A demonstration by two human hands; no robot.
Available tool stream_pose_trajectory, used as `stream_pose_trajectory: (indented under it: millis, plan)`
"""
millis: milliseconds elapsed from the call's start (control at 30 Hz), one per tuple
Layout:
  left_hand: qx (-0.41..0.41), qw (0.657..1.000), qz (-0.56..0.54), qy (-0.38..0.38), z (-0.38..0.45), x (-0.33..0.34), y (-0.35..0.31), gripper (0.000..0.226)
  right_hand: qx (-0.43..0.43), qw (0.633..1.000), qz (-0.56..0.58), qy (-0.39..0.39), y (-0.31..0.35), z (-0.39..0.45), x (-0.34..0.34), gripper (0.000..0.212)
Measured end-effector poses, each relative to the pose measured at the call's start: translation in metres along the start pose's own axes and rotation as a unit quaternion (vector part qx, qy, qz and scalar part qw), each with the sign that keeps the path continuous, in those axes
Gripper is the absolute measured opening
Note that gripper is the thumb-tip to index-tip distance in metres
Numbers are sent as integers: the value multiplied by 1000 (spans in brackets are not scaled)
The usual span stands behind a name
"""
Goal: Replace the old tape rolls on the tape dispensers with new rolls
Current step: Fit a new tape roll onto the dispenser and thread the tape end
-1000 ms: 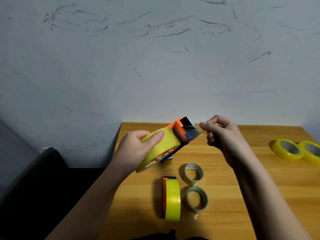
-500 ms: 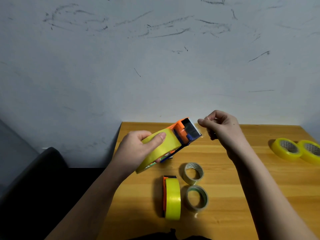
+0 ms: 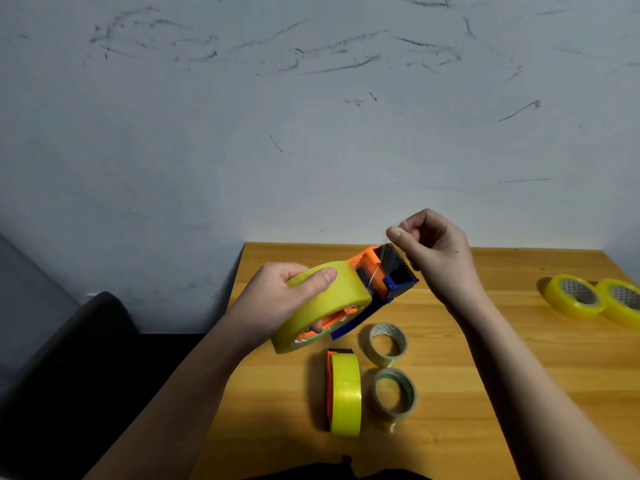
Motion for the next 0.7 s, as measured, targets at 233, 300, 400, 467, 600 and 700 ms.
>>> stream_pose_trajectory:
  millis: [233, 300, 400, 467, 600, 700]
  plan:
    - [1, 1000, -19, 16, -1, -1, -1, 39, -40, 999, 24, -12, -1, -4, 3, 14]
    - [5, 1000, -15, 17, -2, -1, -1, 39, -48, 998, 37, -5, 1, -5, 1, 14]
    - [3, 1000, -17, 24, -3, -1, -2, 40, -62, 997, 47, -4, 2, -7, -1, 15]
    - [2, 1000, -14, 27, -3, -2, -2, 41, -64, 997, 48, -8, 1, -9, -1, 15]
    - [4, 1000, -22, -6, -3, -1, -1, 40, -45, 997, 57, -12, 4, -12, -7, 17]
    - [3, 999, -31, -37, -3, 0, -1, 45, -17, 999, 39, 0, 4, -10, -13, 15]
Point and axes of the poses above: each hand's wrist, its own z-axis towards the middle knuckle, its own x-axis out of the palm, y = z × x, the point moved 2 cm from there along z, towards the middle knuckle, and after that the axes turned 1 degree about z, right-handed, at the moved point
